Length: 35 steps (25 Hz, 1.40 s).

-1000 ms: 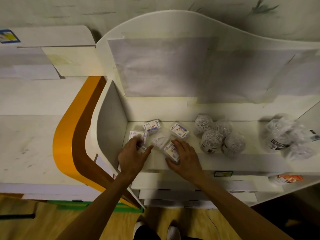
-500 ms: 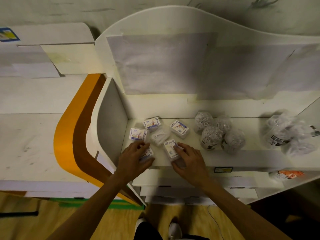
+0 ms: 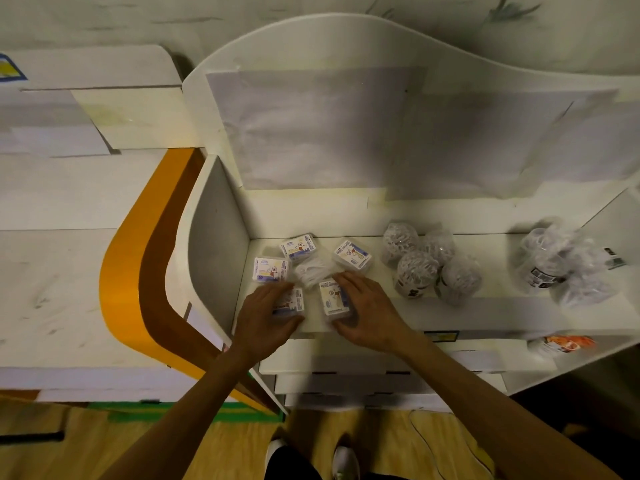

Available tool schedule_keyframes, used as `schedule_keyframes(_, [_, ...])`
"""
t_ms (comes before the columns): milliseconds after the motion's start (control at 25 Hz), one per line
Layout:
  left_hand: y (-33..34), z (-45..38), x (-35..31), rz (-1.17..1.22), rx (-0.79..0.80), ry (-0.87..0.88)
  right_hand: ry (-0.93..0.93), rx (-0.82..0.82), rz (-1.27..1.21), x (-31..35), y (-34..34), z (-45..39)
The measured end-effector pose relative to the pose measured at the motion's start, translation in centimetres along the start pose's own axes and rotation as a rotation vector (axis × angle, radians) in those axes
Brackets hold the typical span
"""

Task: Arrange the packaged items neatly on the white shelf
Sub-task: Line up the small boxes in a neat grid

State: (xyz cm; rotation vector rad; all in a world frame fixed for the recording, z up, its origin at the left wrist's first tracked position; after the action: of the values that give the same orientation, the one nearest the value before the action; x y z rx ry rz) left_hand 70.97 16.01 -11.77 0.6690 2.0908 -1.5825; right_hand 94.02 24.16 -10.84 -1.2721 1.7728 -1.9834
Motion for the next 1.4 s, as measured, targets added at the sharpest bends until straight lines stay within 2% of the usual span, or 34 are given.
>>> schedule_keyframes(160, [0.0,0.0,-0.1,0.046,-0.019,-0.055,0.182,-0.145,0.183,0.8,1.0,0.7])
schedule_keyframes(240, [0.0,0.1,-0.1,0.042,-0.024,-0.053,0.237,-0.140,0.230,1.1,1.6,1.2])
schedule_keyframes(480, [-0.1,1.0,0.0,0.070,0.001,-0.027,-0.024,-0.123,0.059,0.1,1.4,2.3])
schedule_keyframes(560, [-0.4,0.8,-0.3,0.054,0.010,-0.010,-0.023,-0.157,0.109,0.3,1.1,1.8])
schedule_keyframes(680, [-0.6,0.4,-1.0,-0.006,-0.006,0.039,0.096,-0.223,0.181,1.3,1.2,1.2])
schedule_keyframes(800, [-1.1,-1.1,-1.7,-0.092,-0.091,-0.036,0.118,-0.261,0.148,2.4,1.2,0.9])
schedule_keyframes(960, [-0.1,-2.9,-0.5,-0.244,0.045,-0.185,0.008,-0.205,0.151,2.9,0.8,-2.3])
schedule_keyframes(1080, [0.3,-2.6,0.1,-0.322,0.077,-0.215,0.079,-0.125,0.054,2.9,2.1,-3.4])
schedule_keyframes(1240, [0.3,-2.3,0.3,-0.403,0.058,-0.250,0.210,-0.136,-0.172,4.4,3.4,-2.5])
schedule_keyframes(1320, [0.2,-2.5,0.3,-0.439,0.065,-0.255,0.218,-0.163,-0.278,5.2,2.9,-3.0])
schedule_keyframes(1400, [0.0,-2.6,0.3,-0.461,0.081,-0.246,0.188,-0.207,-0.245,5.1,1.8,-4.3])
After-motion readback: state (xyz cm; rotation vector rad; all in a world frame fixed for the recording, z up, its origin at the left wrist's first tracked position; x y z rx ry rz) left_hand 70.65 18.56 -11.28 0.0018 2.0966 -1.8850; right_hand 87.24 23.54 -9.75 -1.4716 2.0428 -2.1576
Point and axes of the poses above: each hand's wrist, its own z-axis away from the middle knuckle, its own y-axis out of the palm, x = y × z, the point moved 3 cm from there along -z, towards the middle knuckle, and after that the axes turned 4 degrees about x, right-handed, at the moved point
